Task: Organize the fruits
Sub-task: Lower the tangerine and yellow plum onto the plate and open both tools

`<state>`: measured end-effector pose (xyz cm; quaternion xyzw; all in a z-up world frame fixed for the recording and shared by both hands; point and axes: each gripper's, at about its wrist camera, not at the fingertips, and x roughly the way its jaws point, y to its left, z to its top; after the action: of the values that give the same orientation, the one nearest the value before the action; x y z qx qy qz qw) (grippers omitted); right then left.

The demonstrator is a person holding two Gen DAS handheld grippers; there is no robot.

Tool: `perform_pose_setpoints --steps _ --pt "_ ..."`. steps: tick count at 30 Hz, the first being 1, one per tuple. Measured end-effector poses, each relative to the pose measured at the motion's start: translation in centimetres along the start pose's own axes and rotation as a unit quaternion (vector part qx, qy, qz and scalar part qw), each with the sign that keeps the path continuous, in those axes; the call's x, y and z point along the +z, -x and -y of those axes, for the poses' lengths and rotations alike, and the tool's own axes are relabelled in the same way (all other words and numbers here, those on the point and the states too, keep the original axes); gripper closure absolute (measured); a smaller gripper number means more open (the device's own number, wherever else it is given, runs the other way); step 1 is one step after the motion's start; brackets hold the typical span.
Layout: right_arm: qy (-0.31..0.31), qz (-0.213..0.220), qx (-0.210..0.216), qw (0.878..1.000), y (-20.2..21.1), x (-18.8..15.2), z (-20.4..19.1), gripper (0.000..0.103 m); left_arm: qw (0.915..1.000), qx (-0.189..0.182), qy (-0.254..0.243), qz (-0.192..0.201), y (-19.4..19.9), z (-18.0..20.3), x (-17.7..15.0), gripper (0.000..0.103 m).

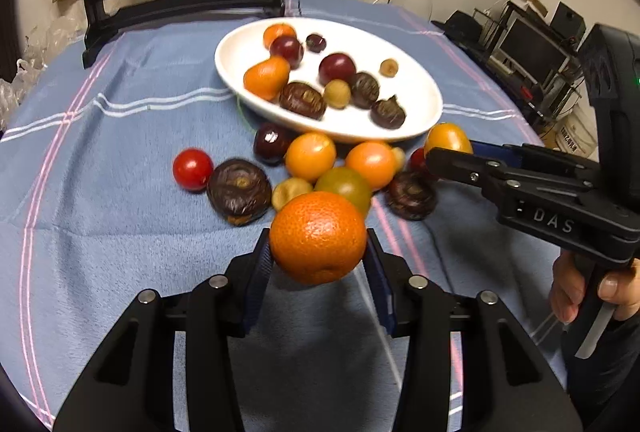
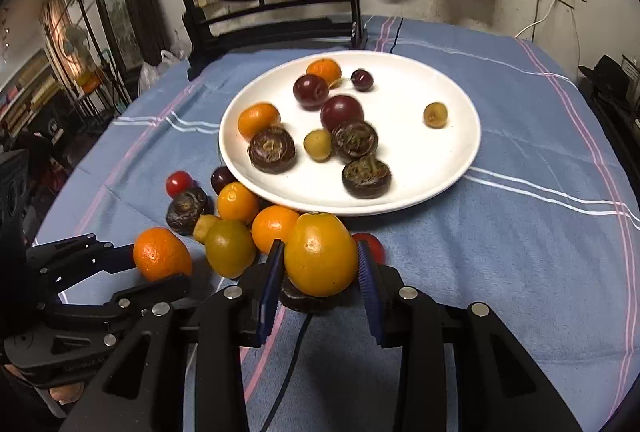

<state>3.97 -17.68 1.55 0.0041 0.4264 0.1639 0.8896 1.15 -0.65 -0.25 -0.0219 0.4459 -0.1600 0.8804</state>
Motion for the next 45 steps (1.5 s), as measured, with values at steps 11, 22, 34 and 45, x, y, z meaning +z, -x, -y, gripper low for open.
perform_pose_setpoints --steps 11,22,34,45 --pt "-0.042 0.025 0.020 0.999 -0.4 4.1 3.1 0.066 0.9996 0.022 -0.020 -0.004 -1.5 1.5 7.2 0.059" --pt "-0.137 0.004 0.069 0.988 -4.3 5.4 7.9 0.053 0.9991 0.015 -0.001 -0.041 -8.1 2.5 10.8 0.051" --pt "-0.099 0.026 0.047 0.994 -1.2 3.8 6.7 0.051 0.9983 0.050 0.014 0.025 -2.7 0.7 8.9 0.021" --pt "-0.049 -0.005 0.038 0.998 -0.6 -0.7 3.4 0.041 0.9974 0.065 0.024 0.021 -1.2 -1.4 3.9 0.015"
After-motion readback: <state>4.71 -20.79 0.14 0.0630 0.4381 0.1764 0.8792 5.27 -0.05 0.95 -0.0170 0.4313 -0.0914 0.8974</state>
